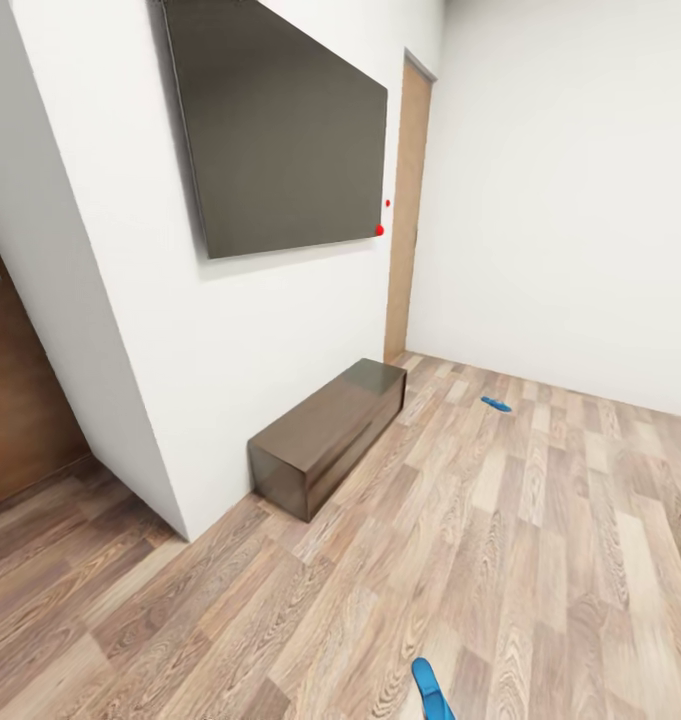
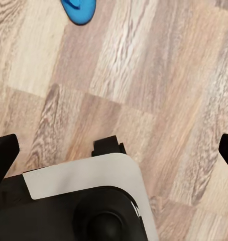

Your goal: In the bedroom, move the book from the bed onto either nightstand, and place the two sandals side by side next to the bed.

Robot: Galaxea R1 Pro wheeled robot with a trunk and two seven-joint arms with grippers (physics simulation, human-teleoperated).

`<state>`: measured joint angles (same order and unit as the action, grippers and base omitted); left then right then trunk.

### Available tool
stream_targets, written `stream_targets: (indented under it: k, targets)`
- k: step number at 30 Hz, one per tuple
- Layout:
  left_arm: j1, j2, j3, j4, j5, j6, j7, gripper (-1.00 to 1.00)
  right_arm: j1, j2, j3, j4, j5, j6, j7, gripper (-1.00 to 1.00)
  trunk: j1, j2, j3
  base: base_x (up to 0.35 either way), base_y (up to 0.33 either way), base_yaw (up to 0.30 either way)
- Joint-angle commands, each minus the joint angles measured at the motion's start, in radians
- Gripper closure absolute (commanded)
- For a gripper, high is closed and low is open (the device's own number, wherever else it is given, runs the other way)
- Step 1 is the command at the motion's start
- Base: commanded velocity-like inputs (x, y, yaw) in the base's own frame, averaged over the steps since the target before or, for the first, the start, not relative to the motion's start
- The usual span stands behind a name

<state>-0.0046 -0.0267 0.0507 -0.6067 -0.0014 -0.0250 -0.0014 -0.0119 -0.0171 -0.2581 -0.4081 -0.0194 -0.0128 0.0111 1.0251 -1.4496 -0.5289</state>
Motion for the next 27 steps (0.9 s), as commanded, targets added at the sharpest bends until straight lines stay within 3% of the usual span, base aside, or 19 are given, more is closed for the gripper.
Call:
stream_targets:
  k: [1, 27]
  targets:
    - [0.0, -0.001, 0.003, 0.0, 0.0, -0.003, 0.0, -1.0, 0.0, 0.0, -0.003, -0.001, -0.002, -0.002, 0.001, -1.0, 0.0, 0.0, -0.001, 0.0, 0.0, 0.283]
    - [-0.001, -0.001, 0.003, 0.001, 0.0, -0.003, 0.0, -1.0, 0.0, 0.0, -0.004, -0.001, -0.002, -0.002, 0.001, -1.0, 0.0, 0.0, -0.001, 0.0, 0.0, 0.289]
